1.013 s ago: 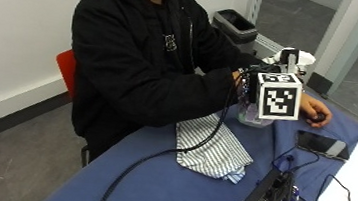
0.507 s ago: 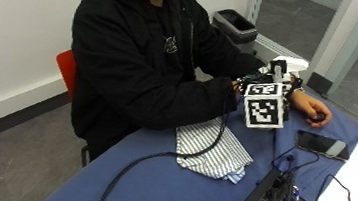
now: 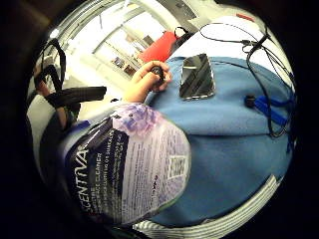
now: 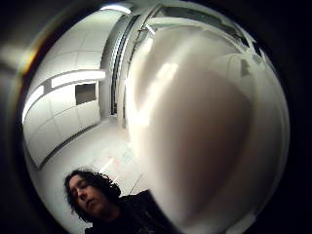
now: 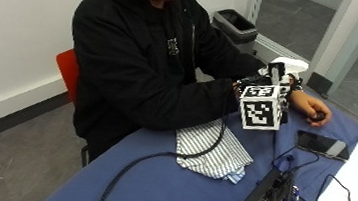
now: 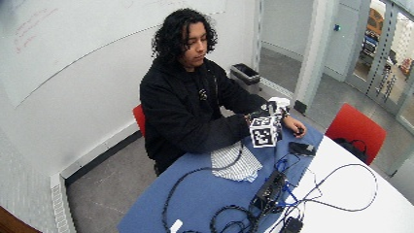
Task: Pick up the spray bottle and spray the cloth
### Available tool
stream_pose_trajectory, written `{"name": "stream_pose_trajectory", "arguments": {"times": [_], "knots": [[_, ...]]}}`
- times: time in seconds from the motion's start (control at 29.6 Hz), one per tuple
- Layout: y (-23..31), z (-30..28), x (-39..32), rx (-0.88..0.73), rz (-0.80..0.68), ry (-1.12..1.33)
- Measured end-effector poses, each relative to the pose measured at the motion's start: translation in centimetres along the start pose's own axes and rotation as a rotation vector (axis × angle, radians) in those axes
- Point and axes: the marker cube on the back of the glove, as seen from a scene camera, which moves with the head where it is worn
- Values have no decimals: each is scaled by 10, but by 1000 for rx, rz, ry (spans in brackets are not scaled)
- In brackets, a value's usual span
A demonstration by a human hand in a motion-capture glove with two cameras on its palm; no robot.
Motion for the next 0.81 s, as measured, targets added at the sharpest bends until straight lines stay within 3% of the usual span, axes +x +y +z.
{"name": "stream_pose_trajectory", "arguments": {"times": [0.41, 0.64, 0.81], "knots": [[11, -7, 4, -96, 66, -35], [39, -36, 1, -149, 164, 113], [75, -72, -1, -227, 133, 399]]}}
